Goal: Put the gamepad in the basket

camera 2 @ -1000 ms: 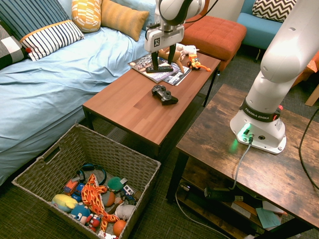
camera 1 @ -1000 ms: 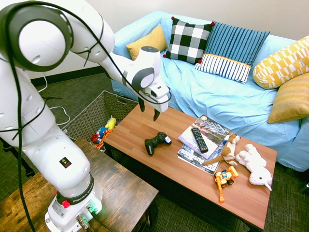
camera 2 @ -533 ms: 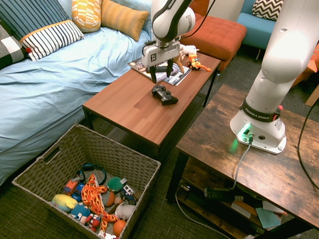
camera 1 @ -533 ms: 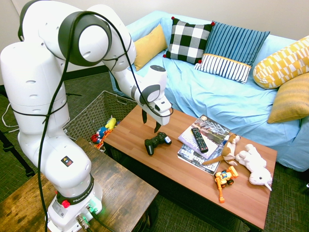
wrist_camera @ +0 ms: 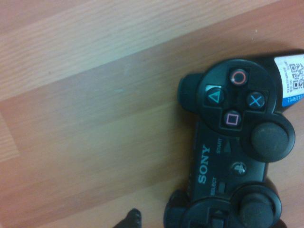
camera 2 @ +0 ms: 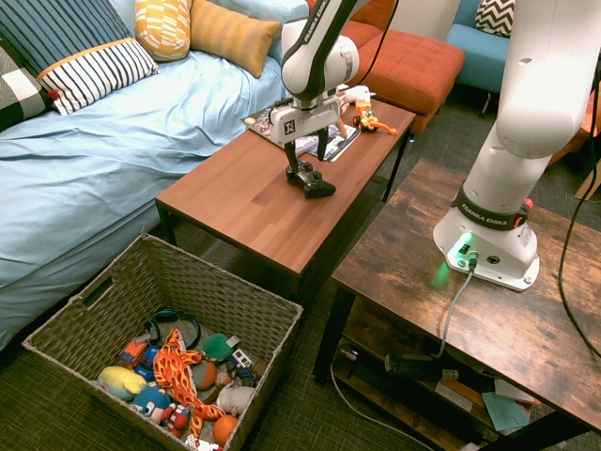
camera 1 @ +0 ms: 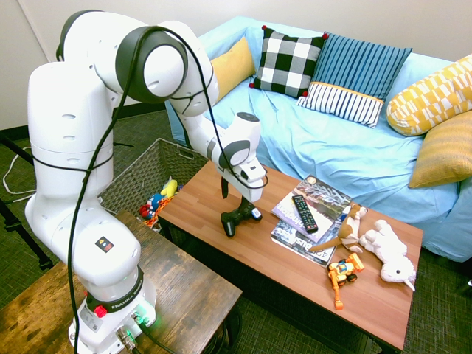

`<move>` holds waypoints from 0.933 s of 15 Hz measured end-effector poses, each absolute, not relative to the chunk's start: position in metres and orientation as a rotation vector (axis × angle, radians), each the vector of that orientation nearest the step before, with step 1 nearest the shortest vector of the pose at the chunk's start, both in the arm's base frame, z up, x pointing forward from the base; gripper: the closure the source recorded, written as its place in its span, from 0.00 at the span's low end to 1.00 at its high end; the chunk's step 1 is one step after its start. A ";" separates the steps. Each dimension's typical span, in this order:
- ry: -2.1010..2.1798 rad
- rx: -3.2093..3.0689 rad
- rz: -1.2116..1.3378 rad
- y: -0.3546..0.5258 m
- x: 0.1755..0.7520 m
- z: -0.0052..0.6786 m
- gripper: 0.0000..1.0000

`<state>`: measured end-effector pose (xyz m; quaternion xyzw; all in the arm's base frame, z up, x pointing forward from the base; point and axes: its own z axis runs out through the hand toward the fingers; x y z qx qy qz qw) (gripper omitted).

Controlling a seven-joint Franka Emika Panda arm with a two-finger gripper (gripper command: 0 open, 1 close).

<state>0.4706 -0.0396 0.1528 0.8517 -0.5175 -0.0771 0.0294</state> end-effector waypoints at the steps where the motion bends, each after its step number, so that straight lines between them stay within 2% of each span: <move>1: -1.616 2.612 -0.246 -0.043 0.472 0.144 0.00; 12: -1.695 2.539 -0.296 -0.075 0.486 0.092 0.00; 13: -1.696 2.542 -0.295 -0.076 0.487 0.090 1.00; 14: -1.701 2.544 -0.296 -0.078 0.488 0.088 1.00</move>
